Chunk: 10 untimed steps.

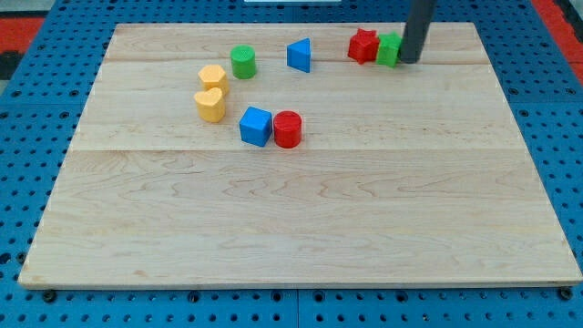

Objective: Place the red and green star right to the triangle

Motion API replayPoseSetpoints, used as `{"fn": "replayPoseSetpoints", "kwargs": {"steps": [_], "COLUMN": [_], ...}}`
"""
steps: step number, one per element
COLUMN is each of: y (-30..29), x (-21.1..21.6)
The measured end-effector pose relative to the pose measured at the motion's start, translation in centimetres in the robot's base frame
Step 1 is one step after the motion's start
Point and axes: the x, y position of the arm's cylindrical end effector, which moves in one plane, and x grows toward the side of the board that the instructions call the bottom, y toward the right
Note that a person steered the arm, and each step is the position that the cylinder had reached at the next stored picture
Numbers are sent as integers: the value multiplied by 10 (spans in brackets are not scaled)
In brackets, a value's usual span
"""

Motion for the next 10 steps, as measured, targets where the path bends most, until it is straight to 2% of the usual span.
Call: {"fn": "replayPoseSetpoints", "kwargs": {"steps": [1, 2, 3, 4, 5, 6, 7, 9, 10], "y": [8, 13, -34, -57, -64, -23, -12, -4, 19], "x": [-8, -64, -69, -33, -15, -47, -55, -21, -24]}}
